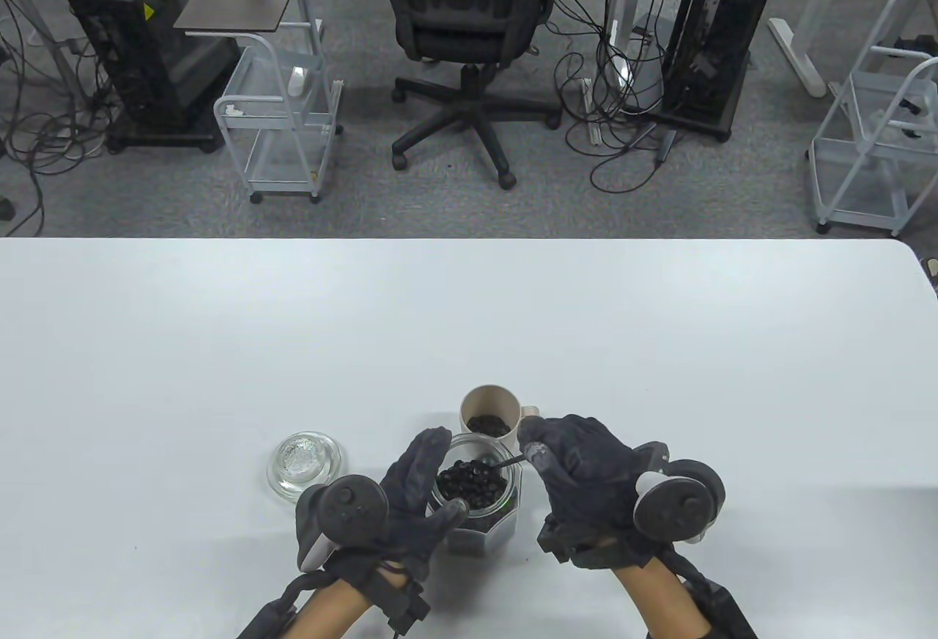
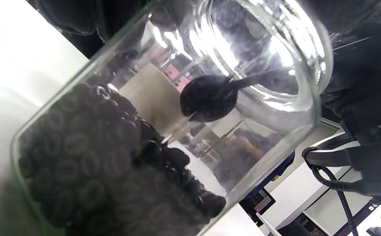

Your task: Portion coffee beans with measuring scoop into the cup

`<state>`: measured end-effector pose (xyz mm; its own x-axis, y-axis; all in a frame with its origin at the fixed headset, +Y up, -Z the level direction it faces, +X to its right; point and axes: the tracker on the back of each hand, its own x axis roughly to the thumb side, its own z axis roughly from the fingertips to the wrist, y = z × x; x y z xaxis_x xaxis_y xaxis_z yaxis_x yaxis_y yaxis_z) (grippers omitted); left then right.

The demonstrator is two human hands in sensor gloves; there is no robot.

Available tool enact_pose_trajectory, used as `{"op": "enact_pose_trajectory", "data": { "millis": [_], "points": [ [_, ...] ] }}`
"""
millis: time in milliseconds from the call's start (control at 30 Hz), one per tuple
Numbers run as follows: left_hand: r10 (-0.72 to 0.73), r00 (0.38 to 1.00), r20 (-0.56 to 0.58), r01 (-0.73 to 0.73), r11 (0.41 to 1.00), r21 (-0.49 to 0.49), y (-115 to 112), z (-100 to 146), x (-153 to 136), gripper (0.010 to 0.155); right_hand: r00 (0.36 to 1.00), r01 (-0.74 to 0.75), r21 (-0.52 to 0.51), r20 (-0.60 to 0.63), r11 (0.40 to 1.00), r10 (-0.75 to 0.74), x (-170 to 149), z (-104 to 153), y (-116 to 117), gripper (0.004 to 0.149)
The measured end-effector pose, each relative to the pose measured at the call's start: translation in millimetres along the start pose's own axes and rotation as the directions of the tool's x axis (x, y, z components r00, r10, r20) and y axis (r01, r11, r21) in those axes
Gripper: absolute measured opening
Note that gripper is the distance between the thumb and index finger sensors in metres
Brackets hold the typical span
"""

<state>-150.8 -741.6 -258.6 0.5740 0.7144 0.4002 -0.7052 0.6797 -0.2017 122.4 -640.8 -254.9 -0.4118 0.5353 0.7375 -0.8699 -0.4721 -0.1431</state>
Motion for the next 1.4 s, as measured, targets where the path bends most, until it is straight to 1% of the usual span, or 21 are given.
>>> {"op": "enact_pose_trajectory", "data": {
  "millis": [200, 433, 533, 633, 667, 700, 733, 767, 833, 900, 1033, 1133, 1233, 1333, 1400],
  "points": [
    [0.001, 1.000, -0.001, -0.001, 1.000, 0.002, 0.0, 0.1, -0.2, 0.092, 0.998, -0.065, 0.103, 0.030, 0.993, 0.062, 3.3, 0.4, 13.0, 0.040],
    [0.001, 1.000, -0.003, -0.001, 1.000, -0.002, 0.0, 0.3, -0.4, 0.092, 0.998, -0.052, 0.179, 0.028, 0.983, 0.048, 1.8, 2.9, 26.2, 0.040],
    [0.000, 1.000, -0.002, 0.000, 1.000, 0.001, 0.0, 0.1, -0.5, 0.093, 1.000, -0.016, 0.211, -0.016, 0.977, 0.020, -1.3, 3.0, 30.4, 0.039],
    [-0.001, 1.000, -0.001, 0.001, 1.000, 0.004, 0.1, 0.2, -0.5, 0.092, 0.995, 0.039, 0.242, -0.100, 0.970, -0.015, -8.2, 3.8, 34.6, 0.038],
    [-0.004, 1.000, -0.001, 0.004, 1.000, 0.008, 0.1, 0.2, -0.6, 0.092, 0.987, 0.082, 0.242, -0.154, 0.967, -0.046, -13.3, 5.1, 35.1, 0.038],
    [-0.004, 1.000, -0.001, 0.004, 1.000, 0.009, 0.1, 0.2, -0.6, 0.093, 0.983, 0.101, 0.227, -0.171, 0.969, -0.063, -14.3, 5.2, 35.1, 0.038],
    [-0.002, 1.000, -0.002, 0.002, 1.000, 0.011, 0.0, 0.3, -0.6, 0.092, 0.972, 0.143, 0.194, -0.213, 0.971, -0.100, -17.0, 5.3, 35.2, 0.038],
    [0.000, 1.000, -0.002, 0.000, 1.000, 0.011, -0.1, 0.3, -0.6, 0.092, 0.959, 0.166, 0.186, -0.261, 0.968, -0.114, -20.7, 5.8, 34.9, 0.038],
    [-0.001, 1.000, -0.002, 0.001, 1.000, 0.011, -0.1, 0.2, -0.6, 0.092, 0.938, 0.201, 0.165, -0.318, 0.966, -0.141, -26.3, 7.4, 33.9, 0.038],
    [-0.001, 1.000, -0.003, 0.001, 1.000, 0.009, 0.0, 0.2, -0.6, 0.092, 0.902, 0.244, 0.120, -0.393, 0.962, -0.180, -32.9, 9.1, 32.6, 0.039],
    [-0.001, 1.000, -0.006, 0.001, 1.000, 0.006, -0.2, 0.2, -0.8, 0.092, 0.833, 0.300, 0.041, -0.498, 0.953, -0.241, -41.3, 13.3, 31.0, 0.039],
    [-0.001, 1.000, -0.003, 0.001, 1.000, 0.007, -0.1, 0.0, -0.9, 0.093, 0.766, 0.353, -0.027, -0.566, 0.935, -0.305, -48.5, 17.2, 30.1, 0.039],
    [0.002, 1.000, -0.003, -0.002, 1.000, 0.007, -0.2, 0.0, -0.9, 0.092, 0.706, 0.370, -0.088, -0.621, 0.925, -0.342, -55.8, 21.2, 26.9, 0.039],
    [0.004, 1.000, -0.004, -0.004, 1.000, 0.007, -0.3, 0.1, -1.0, 0.092, 0.615, 0.391, -0.170, -0.683, 0.905, -0.394, -65.5, 27.9, 24.6, 0.039],
    [0.005, 1.000, -0.004, -0.005, 1.000, 0.006, -0.3, 0.1, -0.9, 0.092, 0.536, 0.422, -0.231, -0.716, 0.877, -0.447, -73.7, 33.9, 25.0, 0.039]
  ]
}}
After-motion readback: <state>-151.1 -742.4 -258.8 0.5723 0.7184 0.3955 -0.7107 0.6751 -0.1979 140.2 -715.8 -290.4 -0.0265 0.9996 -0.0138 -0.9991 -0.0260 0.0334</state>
